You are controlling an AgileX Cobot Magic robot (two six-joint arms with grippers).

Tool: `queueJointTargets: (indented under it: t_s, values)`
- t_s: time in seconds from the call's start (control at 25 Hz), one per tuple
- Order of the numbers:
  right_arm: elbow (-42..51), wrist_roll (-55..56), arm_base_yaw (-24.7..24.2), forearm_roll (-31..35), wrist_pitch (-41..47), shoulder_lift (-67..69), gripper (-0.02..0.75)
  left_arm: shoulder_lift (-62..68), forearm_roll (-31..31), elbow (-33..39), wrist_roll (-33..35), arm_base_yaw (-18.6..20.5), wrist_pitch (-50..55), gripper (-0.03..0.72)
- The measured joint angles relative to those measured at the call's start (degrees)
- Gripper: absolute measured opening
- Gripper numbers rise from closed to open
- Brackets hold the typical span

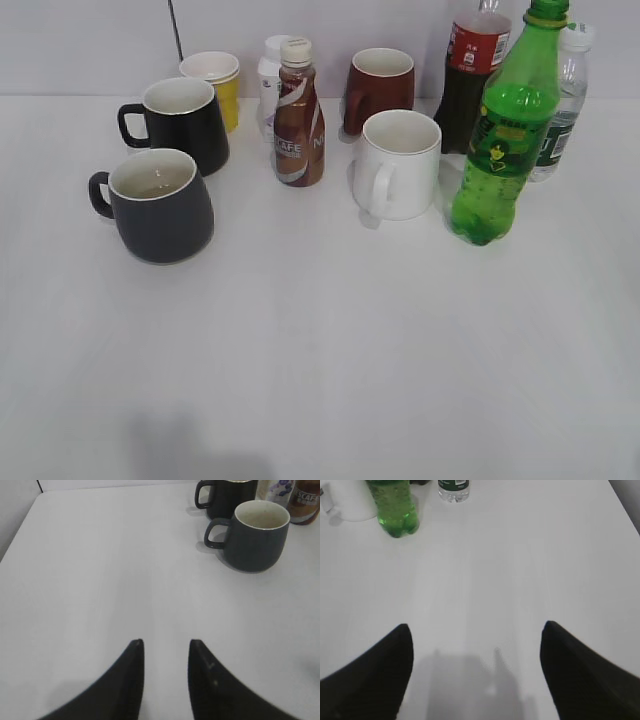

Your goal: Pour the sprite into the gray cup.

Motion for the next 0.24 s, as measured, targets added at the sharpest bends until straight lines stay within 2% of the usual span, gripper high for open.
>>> queueJointTargets:
  t_s: [0.24]
  values:
    - [0.0,0.0,0.0,0.0,0.0,-0.2,0.592,0.0,0.0,0.0,0.0,0.0,0.0,0.235]
